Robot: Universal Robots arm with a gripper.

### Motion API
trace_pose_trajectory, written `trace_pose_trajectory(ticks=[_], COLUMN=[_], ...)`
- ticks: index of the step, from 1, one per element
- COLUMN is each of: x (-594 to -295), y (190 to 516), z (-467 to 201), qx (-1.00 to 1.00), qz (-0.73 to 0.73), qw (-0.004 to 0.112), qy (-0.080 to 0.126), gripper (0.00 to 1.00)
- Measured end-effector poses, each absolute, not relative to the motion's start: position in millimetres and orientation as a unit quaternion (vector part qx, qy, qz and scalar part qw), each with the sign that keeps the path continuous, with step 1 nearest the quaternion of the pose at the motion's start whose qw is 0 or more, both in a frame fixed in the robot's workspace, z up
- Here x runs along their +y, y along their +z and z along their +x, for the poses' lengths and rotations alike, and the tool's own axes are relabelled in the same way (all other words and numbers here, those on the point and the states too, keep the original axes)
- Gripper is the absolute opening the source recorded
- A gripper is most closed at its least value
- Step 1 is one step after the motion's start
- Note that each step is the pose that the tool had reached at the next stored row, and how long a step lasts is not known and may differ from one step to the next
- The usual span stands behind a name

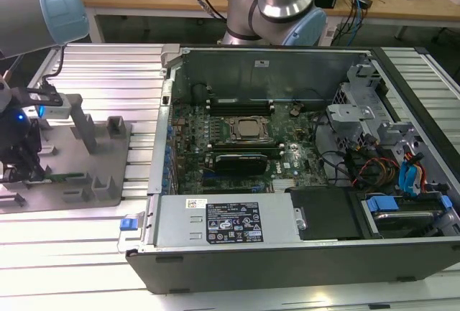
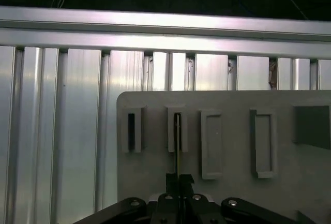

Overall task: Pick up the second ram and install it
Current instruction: 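Pick up the second ram and move it above second insertion slot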

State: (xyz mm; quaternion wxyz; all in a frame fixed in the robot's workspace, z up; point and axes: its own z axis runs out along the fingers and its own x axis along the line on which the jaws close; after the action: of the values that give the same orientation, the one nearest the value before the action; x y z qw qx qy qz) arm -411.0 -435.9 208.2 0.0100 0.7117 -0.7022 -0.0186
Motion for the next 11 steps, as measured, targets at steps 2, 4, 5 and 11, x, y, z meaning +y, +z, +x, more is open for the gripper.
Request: trace_pose_trajectory(ticks=[2, 4, 5, 11], x=[-435.9, -435.9, -435.9, -435.8], y=[208.2, 215.0, 219.9, 259.6], z=[-411.1, -411.1, -411.1, -411.0], qx=[-0.706, -0.706, -0.706, -0.706], qz=[0.708, 0.708, 0.708, 0.708], qw=[0.010, 0.010, 0.010, 0.010], qy=[-0.019, -0.019, -0.019, -0.019], gripper=[0.10, 0.10, 0.10, 0.10])
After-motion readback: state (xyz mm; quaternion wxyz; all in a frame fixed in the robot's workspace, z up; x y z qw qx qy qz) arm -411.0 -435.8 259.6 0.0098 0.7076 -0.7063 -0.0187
